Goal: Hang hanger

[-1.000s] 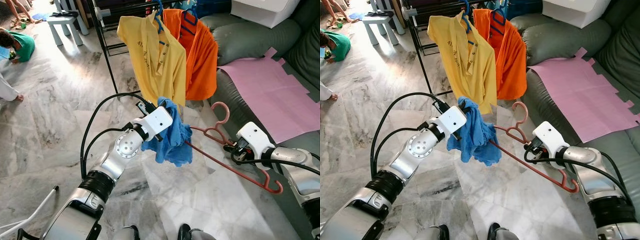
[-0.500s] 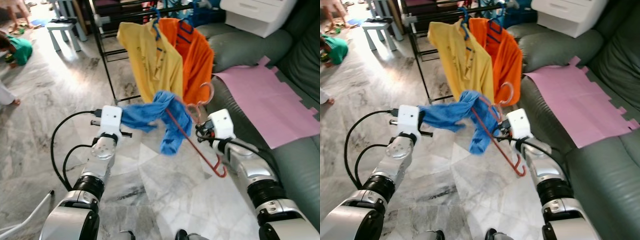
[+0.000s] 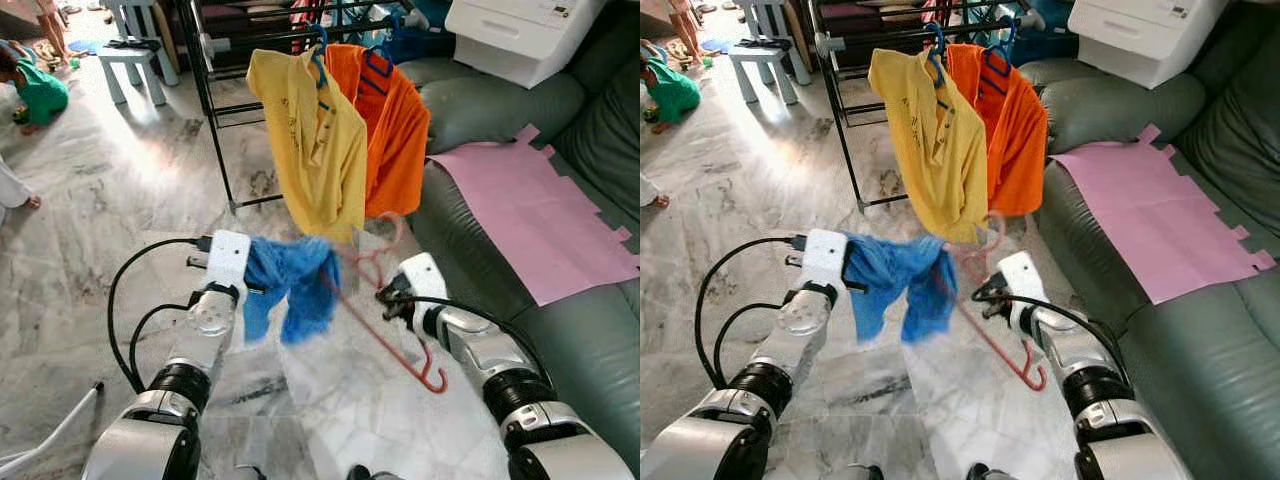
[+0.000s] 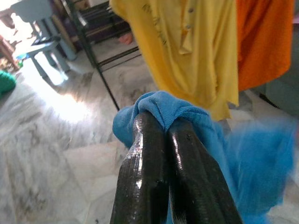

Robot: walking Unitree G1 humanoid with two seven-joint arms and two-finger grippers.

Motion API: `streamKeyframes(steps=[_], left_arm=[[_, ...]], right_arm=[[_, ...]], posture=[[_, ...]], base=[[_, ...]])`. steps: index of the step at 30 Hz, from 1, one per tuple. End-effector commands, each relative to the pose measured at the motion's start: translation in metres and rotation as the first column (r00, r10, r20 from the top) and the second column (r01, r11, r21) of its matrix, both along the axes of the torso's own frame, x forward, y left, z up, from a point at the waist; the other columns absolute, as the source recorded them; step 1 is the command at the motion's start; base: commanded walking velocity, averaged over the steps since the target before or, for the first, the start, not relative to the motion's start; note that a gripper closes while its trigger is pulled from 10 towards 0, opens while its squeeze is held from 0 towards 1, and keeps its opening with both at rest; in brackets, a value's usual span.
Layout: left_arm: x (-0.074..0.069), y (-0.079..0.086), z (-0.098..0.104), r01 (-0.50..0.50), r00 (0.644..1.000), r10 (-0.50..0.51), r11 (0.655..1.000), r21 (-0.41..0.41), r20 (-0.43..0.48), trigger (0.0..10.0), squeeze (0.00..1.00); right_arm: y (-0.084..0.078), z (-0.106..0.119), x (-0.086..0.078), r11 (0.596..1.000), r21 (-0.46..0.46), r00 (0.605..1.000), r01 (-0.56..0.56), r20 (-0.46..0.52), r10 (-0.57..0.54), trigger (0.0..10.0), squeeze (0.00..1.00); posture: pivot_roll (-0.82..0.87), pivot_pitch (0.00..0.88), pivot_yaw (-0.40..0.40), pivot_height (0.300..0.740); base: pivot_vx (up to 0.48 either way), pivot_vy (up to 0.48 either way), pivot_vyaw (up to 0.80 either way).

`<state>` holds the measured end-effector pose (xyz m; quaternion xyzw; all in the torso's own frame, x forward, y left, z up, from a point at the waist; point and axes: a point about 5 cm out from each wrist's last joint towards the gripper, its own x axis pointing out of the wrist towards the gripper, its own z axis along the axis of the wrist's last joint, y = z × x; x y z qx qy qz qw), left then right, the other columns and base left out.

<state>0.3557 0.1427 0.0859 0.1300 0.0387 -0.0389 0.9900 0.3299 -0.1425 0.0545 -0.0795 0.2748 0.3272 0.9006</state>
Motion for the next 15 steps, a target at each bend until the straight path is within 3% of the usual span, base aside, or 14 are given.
streamKeyframes(steps=[1, 7, 15], left_arm=[[0.0, -0.002, 0.001, 0.016, 1.0, -0.016, 1.0, 0.007, 0.006, 10.0, 0.0], [0.0, -0.016, 0.001, 0.109, 0.994, -0.109, 0.994, -0.007, -0.005, 10.0, 0.0], [0.0, -0.027, 0.004, 0.218, 0.976, -0.218, 0.976, 0.005, 0.008, 10.0, 0.0]], right_arm=[[0.004, 0.004, -0.001, 0.996, -0.005, 0.996, -0.084, 0.011, 0.084, 10.0, 0.0], [-0.005, 0.005, -0.008, 0.952, -0.138, 0.961, -0.272, 0.017, 0.277, 10.0, 0.0], [-0.013, -0.002, -0.018, 0.913, -0.199, 0.934, -0.356, -0.057, 0.352, 10.0, 0.0]], posture=[[-0.09, 0.038, -0.041, 0.74], [-0.1, 0.043, -0.035, 0.74], [-0.1, 0.058, -0.022, 0.74]], base=[[0.0, 0.0, 0.0], [0.0, 0.0, 0.0], [0.0, 0.0, 0.0]])
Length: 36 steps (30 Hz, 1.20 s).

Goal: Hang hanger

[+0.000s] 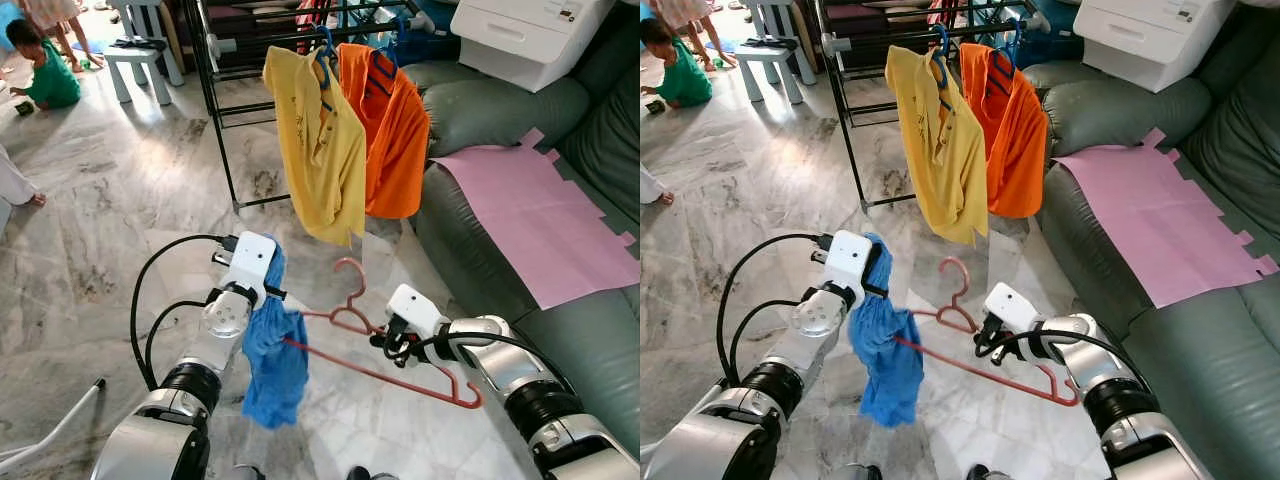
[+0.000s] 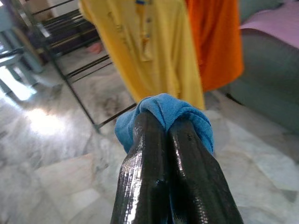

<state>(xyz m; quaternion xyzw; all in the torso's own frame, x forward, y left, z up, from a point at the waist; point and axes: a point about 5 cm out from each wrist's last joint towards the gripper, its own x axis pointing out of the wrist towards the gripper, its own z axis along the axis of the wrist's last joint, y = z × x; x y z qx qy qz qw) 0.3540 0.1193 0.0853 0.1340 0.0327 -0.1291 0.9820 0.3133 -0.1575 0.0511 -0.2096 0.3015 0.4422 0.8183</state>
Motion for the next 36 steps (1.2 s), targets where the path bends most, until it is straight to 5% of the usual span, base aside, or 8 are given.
streamKeyframes(steps=[1, 5, 11, 17, 22, 30, 33, 36], left_arm=[[0.001, -0.005, 0.006, 0.05, 0.999, -0.05, 0.999, -0.006, 0.023, 10.0, 0.0], [0.004, -0.012, 0.014, 0.135, 0.99, -0.133, 0.99, -0.041, 0.042, 10.0, 0.0], [0.006, -0.017, 0.021, 0.193, 0.981, -0.191, 0.979, -0.058, 0.046, 10.0, 0.0], [0.0, -0.021, 0.013, 0.278, 0.961, -0.278, 0.96, 0.04, 0.0, 10.0, 0.0], [0.004, -0.006, 0.007, 0.157, 0.987, -0.155, 0.983, 0.096, -0.03, 10.0, 0.0], [0.008, 0.013, 0.008, 0.037, 0.999, -0.033, 0.992, 0.118, -0.031, 10.0, 0.0], [0.007, 0.011, 0.004, 0.047, 0.997, -0.042, 0.995, 0.088, -0.063, 10.0, 0.0], [0.005, 0.006, 0.001, 0.084, 0.994, -0.077, 0.992, 0.098, -0.074, 10.0, 0.0]], right_arm=[[0.001, 0.001, -0.002, 0.999, -0.008, 0.999, -0.041, -0.003, 0.041, 10.0, 0.0], [-0.013, -0.007, -0.005, 0.986, -0.158, 0.998, -0.061, 0.017, 0.064, 10.0, 0.0], [-0.019, -0.006, -0.001, 0.982, -0.19, 0.998, -0.017, 0.054, 0.028, 10.0, 0.0], [-0.012, -0.005, -0.007, 0.987, -0.135, 0.995, -0.088, 0.028, 0.093, 10.0, 0.0], [-0.005, -0.003, -0.016, 0.979, -0.067, 0.981, -0.191, -0.009, 0.191, 10.0, 0.0], [-0.022, -0.007, -0.023, 0.968, -0.125, 0.975, -0.219, -0.058, 0.214, 10.0, 0.0], [-0.015, 0.011, -0.007, 0.99, -0.031, 0.986, -0.135, 0.095, 0.137, 10.0, 0.0], [-0.006, 0.021, -0.004, 0.988, 0.08, 0.985, -0.133, 0.119, 0.123, 10.0, 0.0]], posture=[[-0.1, 0.058, -0.022, 0.74], [-0.1, 0.072, -0.016, 0.74], [-0.09, 0.083, -0.014, 0.74], [-0.09, 0.088, -0.016, 0.74], [-0.1, 0.088, -0.015, 0.74], [-0.1, 0.089, -0.018, 0.74], [-0.1, 0.089, -0.014, 0.74], [-0.1, 0.087, -0.012, 0.74]], base=[[0.0, 0.0, 0.0], [0.0, 0.0, 0.0], [0.0, 0.0, 0.0], [0.0, 0.0, 0.0], [0.0, 0.0, 0.0], [0.0, 0.0, 0.0], [0.0, 0.0, 0.0], [0.0, 0.0, 0.0]])
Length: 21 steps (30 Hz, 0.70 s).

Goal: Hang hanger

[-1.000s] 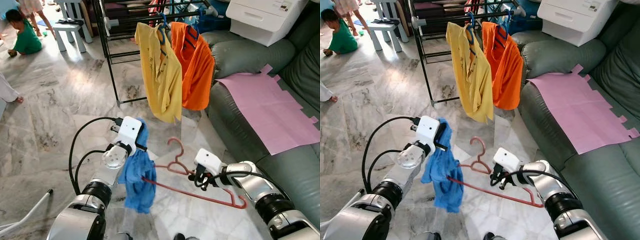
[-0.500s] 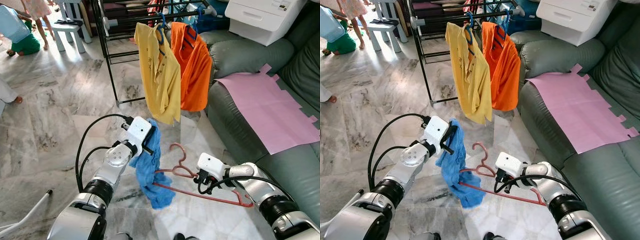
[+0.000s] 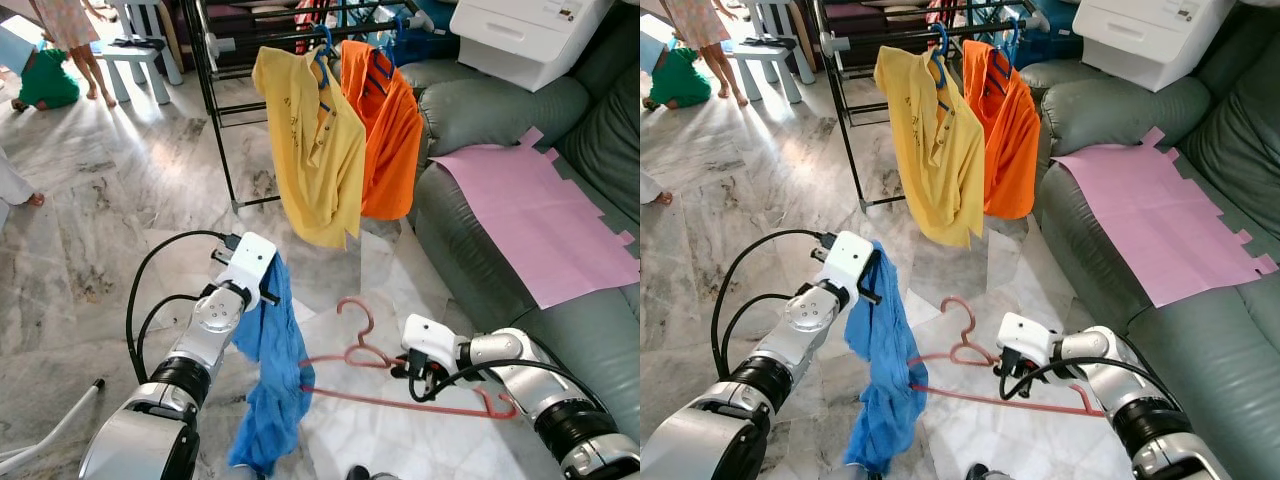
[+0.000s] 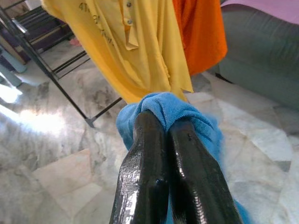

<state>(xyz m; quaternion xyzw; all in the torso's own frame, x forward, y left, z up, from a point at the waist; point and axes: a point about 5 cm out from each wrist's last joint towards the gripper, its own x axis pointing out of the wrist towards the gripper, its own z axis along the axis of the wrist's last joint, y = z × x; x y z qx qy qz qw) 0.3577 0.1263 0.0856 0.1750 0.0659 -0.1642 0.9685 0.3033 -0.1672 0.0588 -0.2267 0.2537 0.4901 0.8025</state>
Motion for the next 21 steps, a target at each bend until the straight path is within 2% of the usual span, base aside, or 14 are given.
streamKeyframes(steps=[1, 2, 3, 4, 5, 7, 9, 11, 13, 14, 16, 18, 20, 21], left_arm=[[0.001, -0.004, 0.003, 0.023, 1.0, -0.023, 0.999, 0.023, 0.018, 10.0, 0.0], [0.002, -0.006, 0.006, 0.029, 0.999, -0.03, 0.999, 0.024, 0.042, 10.0, 0.0], [0.002, -0.007, 0.007, 0.034, 0.998, -0.035, 0.999, 0.015, 0.048, 10.0, 0.0], [0.002, -0.01, 0.008, 0.049, 0.998, -0.048, 0.999, -0.01, 0.043, 10.0, 0.0], [0.002, -0.011, 0.008, 0.063, 0.997, -0.062, 0.998, -0.016, 0.04, 10.0, 0.0], [0.0, -0.015, 0.006, 0.096, 0.995, -0.096, 0.995, -0.014, 0.026, 10.0, 0.0], [-0.002, -0.015, 0.003, 0.102, 0.995, -0.101, 0.995, -0.004, 0.015, 10.0, 0.0], [-0.002, -0.015, 0.002, 0.104, 0.994, -0.104, 0.995, -0.005, 0.009, 10.0, 0.0], [0.0, -0.011, 0.004, 0.067, 0.997, -0.067, 0.998, -0.013, 0.025, 10.0, 0.0], [0.0, -0.011, 0.004, 0.067, 0.997, -0.067, 0.998, -0.013, 0.025, 10.0, 0.0], [0.0, -0.01, 0.005, 0.076, 0.997, -0.076, 0.997, -0.016, 0.02, 10.0, 0.0], [-0.002, -0.013, 0.001, 0.114, 0.993, -0.114, 0.993, -0.006, -0.005, 10.0, 0.0], [-0.003, -0.014, 0.0, 0.13, 0.991, -0.13, 0.992, -0.005, -0.016, 10.0, 0.0], [-0.003, -0.011, -0.002, 0.102, 0.995, -0.101, 0.994, 0.044, -0.011, 10.0, 0.0]], right_arm=[[0.0, 0.009, 0.005, 0.998, -0.045, 0.997, -0.032, 0.063, 0.035, 10.0, 0.0], [-0.007, 0.004, 0.006, 0.983, -0.176, 0.991, -0.048, 0.111, 0.068, 10.0, 0.0], [-0.01, 0.004, 0.009, 0.977, -0.212, 0.988, -0.025, 0.143, 0.056, 10.0, 0.0], [-0.007, 0.012, 0.019, 0.992, -0.094, 0.983, 0.089, 0.169, -0.072, 10.0, 0.0], [-0.002, 0.016, 0.02, 0.995, -0.005, 0.986, 0.096, 0.138, -0.095, 10.0, 0.0], [0.002, 0.021, 0.02, 0.997, 0.02, 0.984, 0.068, 0.161, -0.07, 10.0, 0.0], [0.004, 0.024, 0.022, 0.99, 0.097, 0.988, 0.107, 0.104, -0.117, 10.0, 0.0], [0.002, 0.022, 0.019, 0.997, 0.046, 0.993, 0.064, 0.092, -0.068, 10.0, 0.0], [-0.011, 0.017, 0.021, 0.991, -0.113, 0.988, 0.067, 0.148, -0.05, 10.0, 0.0], [-0.011, 0.017, 0.021, 0.991, -0.113, 0.988, 0.067, 0.148, -0.05, 10.0, 0.0], [-0.009, 0.024, 0.025, 0.993, 0.017, 0.987, 0.113, 0.111, -0.114, 10.0, 0.0], [-0.013, 0.033, 0.033, 0.985, 0.02, 0.96, 0.171, 0.221, -0.172, 10.0, 0.0], [-0.016, 0.038, 0.04, 0.964, 0.081, 0.939, 0.253, 0.221, -0.265, 10.0, 0.0], [-0.027, 0.017, 0.017, 0.972, -0.237, 0.988, 0.008, 0.151, 0.028, 10.0, 0.0]], posture=[[-0.1, 0.087, -0.012, 0.74], [-0.1, 0.087, -0.012, 0.74], [-0.1, 0.087, -0.012, 0.74], [-0.1, 0.087, -0.012, 0.74], [-0.1, 0.087, -0.012, 0.74], [-0.1, 0.085, -0.011, 0.74], [-0.1, 0.085, -0.011, 0.74], [-0.1, 0.087, -0.009, 0.74], [-0.1, 0.087, -0.009, 0.74], [-0.1, 0.087, -0.009, 0.74], [-0.1, 0.089, -0.008, 0.74], [-0.1, 0.089, -0.008, 0.74], [-0.1, 0.089, -0.005, 0.74], [-0.1, 0.088, -0.002, 0.74]], base=[[0.0, 0.0, 0.0], [0.0, 0.0, 0.0], [0.0, 0.0, 0.0], [0.0, 0.0, 0.0], [0.0, 0.0, 0.0], [0.0, 0.0, 0.0], [0.0, 0.0, 0.0], [0.0, 0.0, 0.0], [0.0, 0.0, 0.0], [0.0, 0.0, 0.0], [0.0, 0.0, 0.0], [0.0, 0.0, 0.0], [0.0, 0.0, 0.0], [0.0, 0.0, 0.0]])
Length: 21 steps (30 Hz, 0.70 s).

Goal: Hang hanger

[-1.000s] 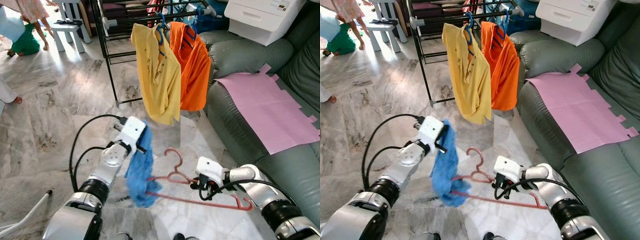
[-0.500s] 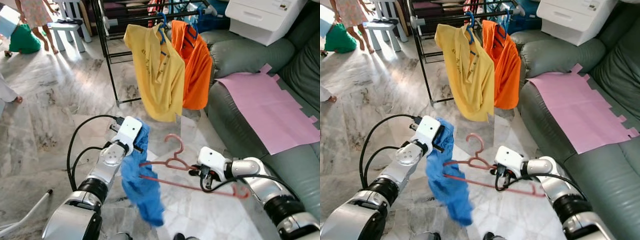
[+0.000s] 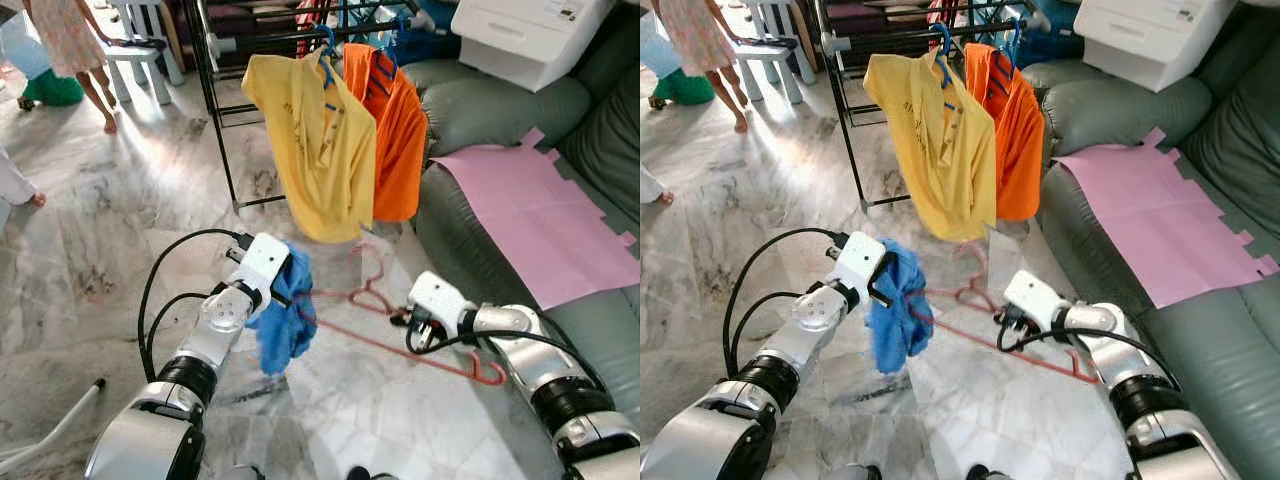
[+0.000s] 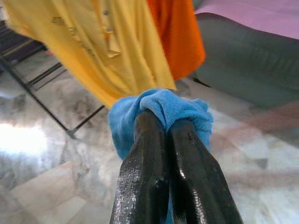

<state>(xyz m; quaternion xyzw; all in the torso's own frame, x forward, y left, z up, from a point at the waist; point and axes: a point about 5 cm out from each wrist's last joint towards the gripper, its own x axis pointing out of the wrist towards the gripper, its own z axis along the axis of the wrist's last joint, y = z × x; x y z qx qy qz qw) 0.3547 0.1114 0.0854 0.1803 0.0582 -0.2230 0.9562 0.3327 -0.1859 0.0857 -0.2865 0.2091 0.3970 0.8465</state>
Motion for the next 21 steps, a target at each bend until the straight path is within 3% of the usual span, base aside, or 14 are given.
streamKeyframes(steps=[1, 3, 4, 7, 8, 10, 12, 14, 16, 21], left_arm=[[0.001, 0.007, -0.001, -0.043, 0.999, 0.043, 0.998, 0.047, 0.01, 10.0, 0.0], [0.004, 0.011, 0.002, -0.087, 0.996, 0.086, 0.995, 0.039, 0.03, 10.0, 0.0], [0.006, 0.015, 0.005, -0.124, 0.991, 0.122, 0.992, 0.039, 0.047, 10.0, 0.0], [0.008, 0.019, 0.008, -0.149, 0.987, 0.146, 0.988, 0.046, 0.062, 10.0, 0.0], [0.008, 0.02, 0.007, -0.146, 0.989, 0.144, 0.989, 0.037, 0.045, 10.0, 0.0], [0.007, 0.018, 0.004, -0.117, 0.993, 0.116, 0.992, 0.045, 0.024, 10.0, 0.0], [0.005, 0.015, 0.001, -0.108, 0.994, 0.107, 0.993, 0.055, 0.015, 10.0, 0.0], [0.005, 0.014, 0.001, -0.112, 0.994, 0.111, 0.993, 0.047, 0.017, 10.0, 0.0], [0.004, 0.011, -0.001, -0.1, 0.995, 0.1, 0.994, 0.052, 0.006, 10.0, 0.0], [0.003, 0.011, 0.0, -0.108, 0.994, 0.107, 0.993, 0.043, 0.021, 10.0, 0.0]], right_arm=[[-0.011, -0.011, -0.015, 0.967, -0.197, 0.986, -0.161, -0.079, 0.148, 10.0, 0.0], [-0.01, -0.002, -0.005, 0.993, -0.107, 0.998, -0.055, -0.01, 0.055, 10.0, 0.0], [-0.01, 0.007, 0.004, 0.999, 0.015, 0.999, 0.051, 0.014, -0.051, 10.0, 0.0], [-0.009, 0.008, 0.001, 0.999, 0.039, 1.0, 0.013, -0.017, -0.012, 10.0, 0.0], [-0.005, 0.013, 0.001, 0.995, 0.1, 1.0, -0.009, 0.004, 0.009, 10.0, 0.0], [-0.005, 0.023, 0.011, 0.967, 0.231, 0.993, 0.106, 0.022, -0.114, 10.0, 0.0], [-0.008, 0.01, 0.001, 1.0, 0.024, 0.999, -0.019, 0.031, 0.019, 10.0, 0.0], [-0.006, 0.011, 0.003, 0.998, 0.068, 0.999, 0.011, 0.043, -0.014, 10.0, 0.0], [0.004, 0.016, 0.001, 0.983, 0.182, 1.0, -0.018, 0.015, 0.016, 10.0, 0.0], [0.008, 0.017, 0.001, 0.984, 0.173, 0.998, -0.039, 0.054, 0.03, 10.0, 0.0]], posture=[[-0.1, 0.088, -0.002, 0.74], [-0.1, 0.088, -0.002, 0.74], [-0.11, 0.09, -0.001, 0.74], [-0.11, 0.09, -0.001, 0.74], [-0.11, 0.089, -0.001, 0.74], [-0.11, 0.089, -0.003, 0.74], [-0.11, 0.089, 0.0, 0.74], [-0.11, 0.09, -0.001, 0.74], [-0.11, 0.09, -0.001, 0.74], [-0.11, 0.091, -0.008, 0.74]], base=[[0.0, 0.0, 0.0], [0.0, 0.0, 0.0], [0.0, 0.0, 0.0], [0.0, 0.0, 0.0], [0.0, 0.0, 0.0], [0.0, 0.0, 0.0], [0.0, 0.0, 0.0], [0.0, 0.0, 0.0], [0.0, 0.0, 0.0], [0.0, 0.0, 0.0]])
